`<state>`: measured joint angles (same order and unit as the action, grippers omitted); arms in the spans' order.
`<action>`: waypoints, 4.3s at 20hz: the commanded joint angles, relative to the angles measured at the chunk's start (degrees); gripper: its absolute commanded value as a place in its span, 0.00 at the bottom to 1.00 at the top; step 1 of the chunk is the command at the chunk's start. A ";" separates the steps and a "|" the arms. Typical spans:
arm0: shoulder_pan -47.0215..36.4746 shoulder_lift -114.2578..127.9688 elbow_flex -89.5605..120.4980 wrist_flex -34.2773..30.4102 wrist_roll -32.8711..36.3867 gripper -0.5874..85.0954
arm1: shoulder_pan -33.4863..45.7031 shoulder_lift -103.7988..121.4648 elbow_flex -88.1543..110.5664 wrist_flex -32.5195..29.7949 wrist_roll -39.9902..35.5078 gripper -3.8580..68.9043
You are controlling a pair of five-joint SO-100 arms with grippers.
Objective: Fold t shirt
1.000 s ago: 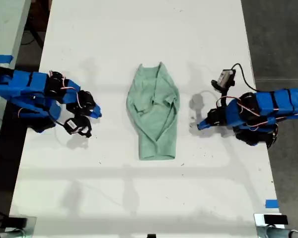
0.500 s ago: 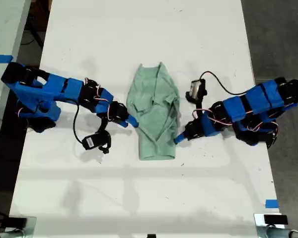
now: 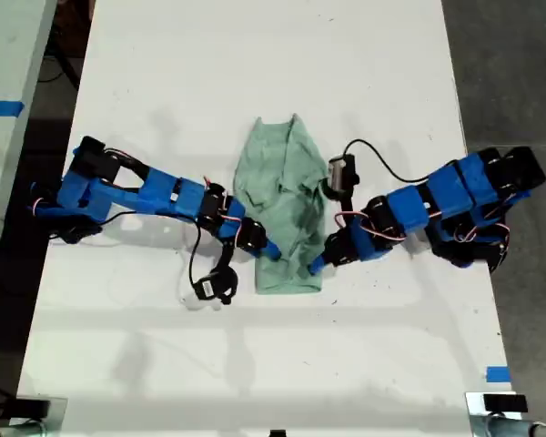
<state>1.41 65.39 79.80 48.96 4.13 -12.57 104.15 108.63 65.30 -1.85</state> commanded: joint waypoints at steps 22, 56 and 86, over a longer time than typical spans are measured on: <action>2.90 -2.29 -11.78 7.29 -0.35 0.01 | -0.70 -14.68 -2.81 -13.01 2.72 0.05; -36.56 19.69 -17.40 25.66 14.59 0.21 | 53.09 9.40 -1.32 -39.37 -28.48 0.39; -1.58 125.24 86.48 13.10 -23.91 0.01 | 4.48 96.59 56.51 21.53 2.90 0.07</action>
<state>-0.88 177.71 156.88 64.78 -17.84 -4.92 197.58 160.93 88.95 -0.79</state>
